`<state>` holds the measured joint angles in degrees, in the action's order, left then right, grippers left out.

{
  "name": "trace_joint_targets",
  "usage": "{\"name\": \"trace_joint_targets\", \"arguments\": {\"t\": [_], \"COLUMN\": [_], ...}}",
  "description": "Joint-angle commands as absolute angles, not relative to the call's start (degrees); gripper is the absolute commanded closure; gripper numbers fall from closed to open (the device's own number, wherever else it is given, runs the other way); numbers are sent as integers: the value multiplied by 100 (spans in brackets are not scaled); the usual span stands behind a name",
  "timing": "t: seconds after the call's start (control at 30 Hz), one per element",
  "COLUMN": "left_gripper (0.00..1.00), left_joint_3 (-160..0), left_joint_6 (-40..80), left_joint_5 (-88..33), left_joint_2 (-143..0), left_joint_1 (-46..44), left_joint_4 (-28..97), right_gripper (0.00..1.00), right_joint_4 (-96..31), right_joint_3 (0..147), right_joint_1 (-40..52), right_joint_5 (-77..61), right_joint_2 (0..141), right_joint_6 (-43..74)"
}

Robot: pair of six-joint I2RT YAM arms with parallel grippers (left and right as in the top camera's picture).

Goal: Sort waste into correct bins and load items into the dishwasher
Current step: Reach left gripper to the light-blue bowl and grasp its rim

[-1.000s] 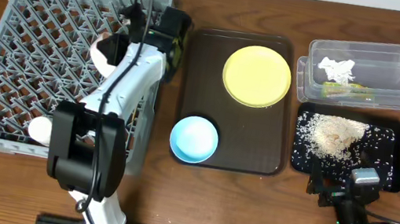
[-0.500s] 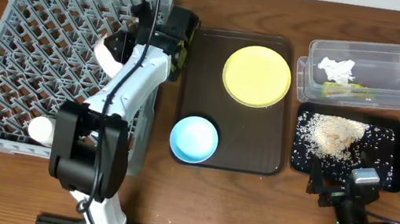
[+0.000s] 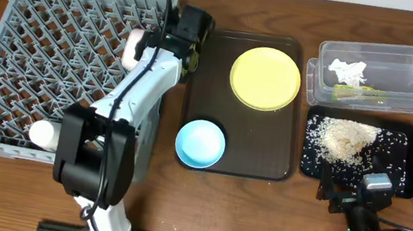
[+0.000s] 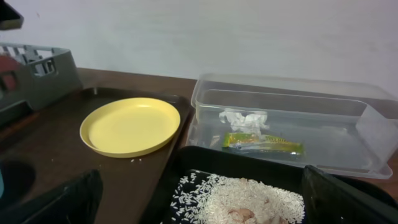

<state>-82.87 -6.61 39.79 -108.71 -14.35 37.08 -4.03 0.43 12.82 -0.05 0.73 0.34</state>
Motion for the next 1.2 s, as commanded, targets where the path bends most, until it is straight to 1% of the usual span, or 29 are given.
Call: {"name": "trace_joint_targets", "arguments": {"t": [0.0, 0.1, 0.17, 0.23, 0.3, 0.33, 0.37, 0.43, 0.47, 0.5, 0.6, 0.63, 0.77, 0.8, 0.83, 0.87, 0.93, 1.0, 1.17], "left_gripper": [46, 46, 44, 43, 43, 43, 44, 44, 47, 47, 48, 48, 48, 50, 58, 62, 65, 66, 65], "left_joint_3": [-8263, -8298, -8346, -8370, -8370, -8368, -8355, -8283, -8114, -7955, -7338, -6884, -5955, -5850, -5706, -5658, -5581, -5507, -5293], "left_joint_6": [-878, -545, -370, -145, 198, 543, 696, 1039, 1350, 1472, 1734, 1837, 1837, 1835, 1835, 1835, 1833, 1833, 1833], "left_joint_5": [3660, 3632, 3402, 2923, 2171, 1367, 1041, 554, 259, 158, 99, 75, 27, -60, -419, -705, -1267, -1562, -1544], "left_joint_2": [-10881, -10652, -10398, -10031, -9620, -9312, -9220, -9124, -9137, -9164, -9231, -9288, -9413, -9437, -9448, -9445, -9448, -9448, -9474], "left_joint_1": [-1406, -1485, -1592, -1737, -1876, -1946, -1953, -1955, -1955, -1962, -1975, -1975, -1975, -1975, -1975, -1975, -1981, -2016, -2115], "left_joint_4": [3750, 4029, 4300, 4628, 5002, 5371, 5548, 5920, 6182, 6215, 5972, 5592, 4600, 4453, 4182, 4036, 3756, 3524, 3249], "right_gripper": [1, 1, 1, 1, 1, 1, 1, 1, 1, 1, 1, 1, 1, 1, 1, 1, 1, 1, 1], "right_joint_4": [-427, -427, -427, -427, -427, -427, -427, -427, -427, -427, -427, -427, -427, -427, -427, -427, -427, -427, -427], "right_joint_3": [32, 32, 32, 32, 32, 32, 32, 32, 32, 32, 32, 32, 32, 32, 32, 32, 32, 32, 32], "right_joint_1": [1205, 1205, 1205, 1205, 1205, 1205, 1205, 1205, 1205, 1205, 1205, 1205, 1205, 1205, 1205, 1205, 1205, 1205, 1205], "right_joint_5": [-8, -8, -10, -8, -8, -8, -8, -8, -8, -8, -8, -8, -8, -8, -8, -8, -8, -8, -8], "right_joint_2": [62, 62, 62, 62, 62, 62, 62, 62, 62, 62, 62, 62, 62, 62, 62, 62, 62, 62, 62], "right_joint_6": [-30, -27, -27, -27, -27, -27, -27, -27, -27, -27, -27, -27, -27, -27, -27, -27, -27, -27, -27]}}
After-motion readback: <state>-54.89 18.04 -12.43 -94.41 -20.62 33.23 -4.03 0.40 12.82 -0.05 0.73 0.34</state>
